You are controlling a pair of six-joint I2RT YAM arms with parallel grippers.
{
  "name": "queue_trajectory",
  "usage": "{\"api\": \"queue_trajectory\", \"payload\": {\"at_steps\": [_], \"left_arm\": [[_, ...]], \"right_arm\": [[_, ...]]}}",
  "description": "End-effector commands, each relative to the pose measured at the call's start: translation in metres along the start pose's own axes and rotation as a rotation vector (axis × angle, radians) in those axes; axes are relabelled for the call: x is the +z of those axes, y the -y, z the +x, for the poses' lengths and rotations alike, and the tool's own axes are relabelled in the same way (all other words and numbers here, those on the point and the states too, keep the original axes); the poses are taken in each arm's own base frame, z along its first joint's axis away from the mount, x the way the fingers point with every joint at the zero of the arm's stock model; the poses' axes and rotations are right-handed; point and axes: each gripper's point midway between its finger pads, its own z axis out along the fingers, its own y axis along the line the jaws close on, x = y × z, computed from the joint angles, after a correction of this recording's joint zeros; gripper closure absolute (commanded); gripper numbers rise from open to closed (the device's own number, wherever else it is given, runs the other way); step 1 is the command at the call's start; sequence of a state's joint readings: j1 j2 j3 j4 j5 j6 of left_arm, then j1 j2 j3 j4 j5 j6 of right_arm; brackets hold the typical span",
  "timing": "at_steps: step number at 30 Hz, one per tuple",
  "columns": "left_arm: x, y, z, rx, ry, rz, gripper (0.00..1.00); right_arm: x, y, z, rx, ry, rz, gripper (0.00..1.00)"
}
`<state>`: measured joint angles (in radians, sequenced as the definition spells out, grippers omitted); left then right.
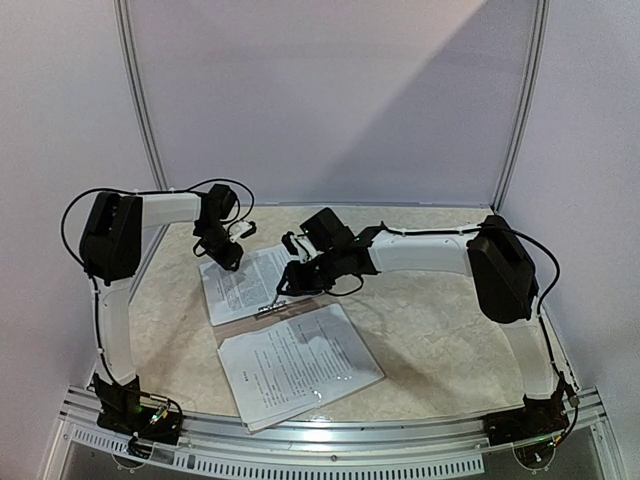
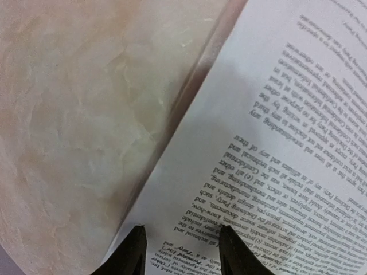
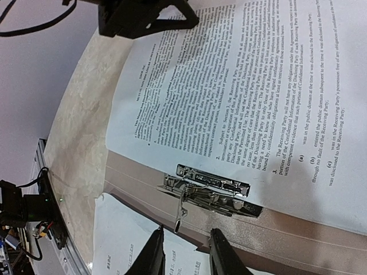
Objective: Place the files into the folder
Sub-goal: Adjust the file in the folder with some files.
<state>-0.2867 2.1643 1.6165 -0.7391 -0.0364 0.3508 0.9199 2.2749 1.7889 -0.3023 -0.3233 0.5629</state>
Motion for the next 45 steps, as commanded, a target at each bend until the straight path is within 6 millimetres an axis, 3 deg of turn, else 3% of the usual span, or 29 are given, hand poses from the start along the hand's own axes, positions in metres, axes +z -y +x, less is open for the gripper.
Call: {"api": "queue_trajectory", "payload": {"at_steps": [1,7,12,19,22,28,36,45], "left_arm": [[-0.001,-0.025,-0.012,-0.047,-0.009,-0.029,0.54],[-0.011,-0.054,-0.044,-0.116,0.089,-0.042,0.58],[-0.006,-0.033,-0.04,-0.106,0.074,0.075,0.61],[0.019,-0.075,-0.05,-0.138,0.04,-0.044,0.63],[0.028,-0.077,-0.044,-0.132,-0.013,-0.056,0.64],[0.034,-0.054,-0.017,-0.076,-0.077,-0.017,0.67],[0.031,-0.023,-0.016,0.002,-0.063,0.032,0.68],[0.019,-0.019,-0.018,0.043,-0.048,0.014,0.68]], "right_arm": [[-0.017,-0.011,-0.015,-0.031,0.035,0.004,0.73],[-0.016,-0.009,-0.013,-0.035,0.031,0.01,0.73],[-0.015,-0.006,-0.01,-0.04,0.021,0.02,0.73],[-0.013,-0.004,-0.008,-0.042,0.013,0.018,0.72],[-0.014,-0.003,-0.007,-0.042,0.012,0.026,0.72],[-0.018,-0.002,-0.005,-0.046,0.019,0.035,0.72],[-0.016,0.0,-0.004,-0.045,0.013,0.037,0.72],[-0.018,-0.005,-0.005,-0.048,0.017,0.015,0.72]]}}
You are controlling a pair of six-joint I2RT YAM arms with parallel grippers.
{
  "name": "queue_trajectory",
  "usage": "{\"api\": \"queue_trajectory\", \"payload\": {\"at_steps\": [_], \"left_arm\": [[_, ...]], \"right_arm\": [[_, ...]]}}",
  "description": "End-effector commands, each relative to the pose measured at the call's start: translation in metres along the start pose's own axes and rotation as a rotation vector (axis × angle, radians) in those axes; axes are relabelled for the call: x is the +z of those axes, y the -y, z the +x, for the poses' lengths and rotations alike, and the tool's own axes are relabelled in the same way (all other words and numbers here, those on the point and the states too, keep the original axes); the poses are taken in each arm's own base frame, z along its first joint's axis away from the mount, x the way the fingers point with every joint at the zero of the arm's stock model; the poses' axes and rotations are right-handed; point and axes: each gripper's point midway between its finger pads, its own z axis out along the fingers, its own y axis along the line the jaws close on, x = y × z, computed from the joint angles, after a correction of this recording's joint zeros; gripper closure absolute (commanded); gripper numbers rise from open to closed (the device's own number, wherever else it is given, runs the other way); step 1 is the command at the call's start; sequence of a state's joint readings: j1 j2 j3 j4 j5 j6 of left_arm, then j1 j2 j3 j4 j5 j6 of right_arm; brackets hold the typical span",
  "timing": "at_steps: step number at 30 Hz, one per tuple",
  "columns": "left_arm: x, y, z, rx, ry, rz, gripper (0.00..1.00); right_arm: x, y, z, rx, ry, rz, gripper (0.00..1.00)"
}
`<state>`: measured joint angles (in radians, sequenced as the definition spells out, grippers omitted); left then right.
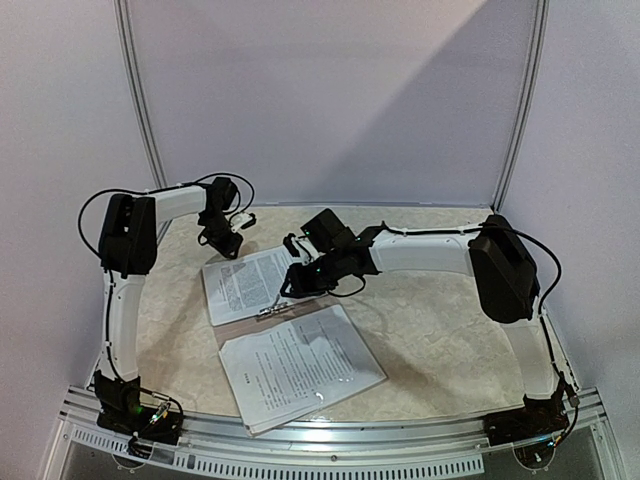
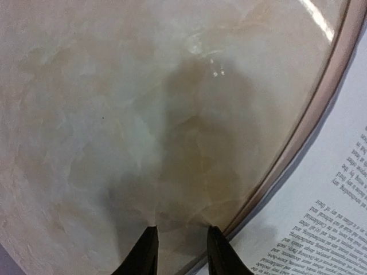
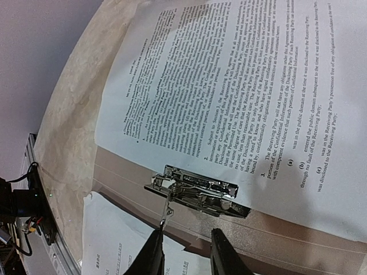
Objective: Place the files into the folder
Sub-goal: Adjust the file in the folder with some files.
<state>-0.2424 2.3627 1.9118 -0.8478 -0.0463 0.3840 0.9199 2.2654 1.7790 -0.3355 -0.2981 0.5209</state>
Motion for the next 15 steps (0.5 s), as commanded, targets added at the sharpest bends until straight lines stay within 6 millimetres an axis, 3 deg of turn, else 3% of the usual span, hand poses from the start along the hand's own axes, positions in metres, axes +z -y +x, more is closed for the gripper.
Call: {"api": "queue_trajectory", "payload": {"at_steps": [1,9,15], "left_arm": [[-0.005,0.017,0.009,0.059,-0.028,0.021,0.68],[-0.012,0.008,0.004,0.07,-0.017,-0.024,0.68],[-0.013,0.013,0.009,0.063,-0.033,0.001,0.68]], "right_arm": [[-0.016,-0.012,-0.011,-0.016,0.034,-0.023,0.72],[-0.022,-0.018,-0.018,-0.024,0.052,-0.032,0.72],[-0.02,-0.02,-0.012,-0.023,0.032,-0.053,0.68]]}}
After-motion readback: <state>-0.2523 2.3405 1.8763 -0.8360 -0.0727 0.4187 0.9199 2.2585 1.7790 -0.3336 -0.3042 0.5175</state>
